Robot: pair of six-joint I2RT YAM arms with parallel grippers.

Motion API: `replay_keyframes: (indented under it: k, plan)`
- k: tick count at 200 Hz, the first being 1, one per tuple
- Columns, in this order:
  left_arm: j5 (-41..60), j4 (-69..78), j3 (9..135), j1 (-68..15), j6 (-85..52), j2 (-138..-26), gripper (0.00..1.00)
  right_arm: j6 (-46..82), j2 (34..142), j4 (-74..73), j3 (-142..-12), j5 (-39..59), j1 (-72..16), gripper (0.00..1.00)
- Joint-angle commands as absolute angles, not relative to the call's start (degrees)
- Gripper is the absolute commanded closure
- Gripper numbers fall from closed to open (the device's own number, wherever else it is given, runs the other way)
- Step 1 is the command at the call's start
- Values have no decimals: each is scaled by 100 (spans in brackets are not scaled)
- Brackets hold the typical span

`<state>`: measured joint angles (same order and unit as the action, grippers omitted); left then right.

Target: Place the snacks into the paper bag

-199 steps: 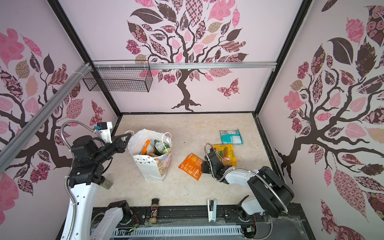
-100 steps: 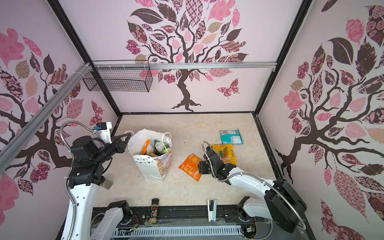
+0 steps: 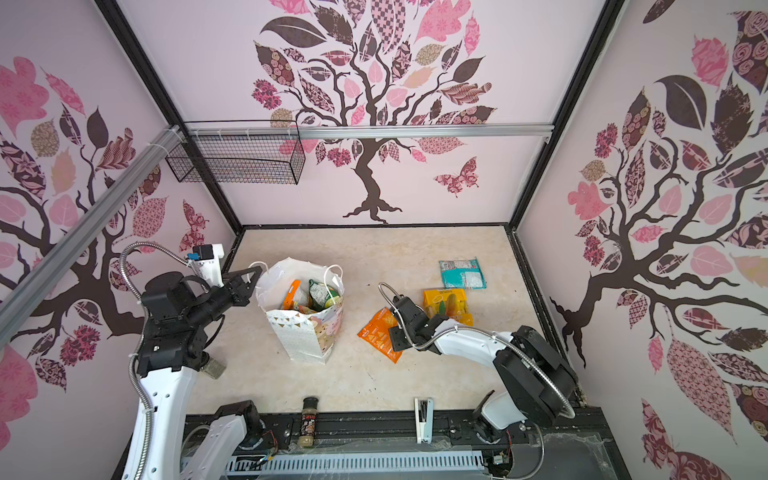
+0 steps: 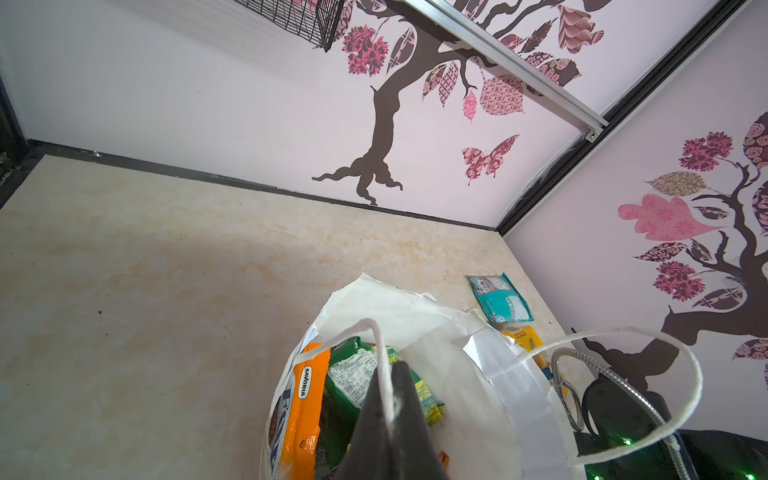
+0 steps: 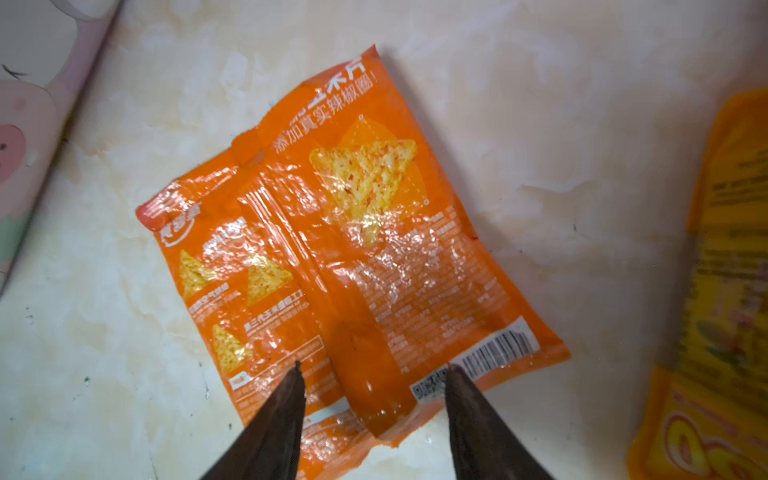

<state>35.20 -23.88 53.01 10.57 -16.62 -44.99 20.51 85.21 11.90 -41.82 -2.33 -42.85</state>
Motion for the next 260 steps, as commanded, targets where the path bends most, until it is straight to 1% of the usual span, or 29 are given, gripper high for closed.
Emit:
replay_keyframes:
  k: [1,51,76,154,187,229,260]
  plan:
    - [3563,-2355,5343,1041,-1637,-4505,100,1802,8769,1390,-4408,-299,-4290,45]
    - [3553,-2357,5345,1041,-1635,-4498,100,1900,8964,1379,-4349,-357,-4290,52]
    - [3585,-2347,5344,1042,-1644,-4515,100,1912,8992,1417,-4381,-404,-4296,58]
    - [3554,-2373,5352,1009,-1635,-4490,100,2036,8879,1468,-4373,-400,-4301,86]
    - [3527,-2386,5353,992,-1631,-4472,100,2066,8751,1572,-4454,-386,-4289,100]
    - [3520,-2427,5411,932,-1622,-4464,100,2108,8357,1832,-4559,-647,-4289,100]
    - [3498,-2448,5418,889,-1627,-4453,100,2230,8043,1819,-4509,-552,-4293,100]
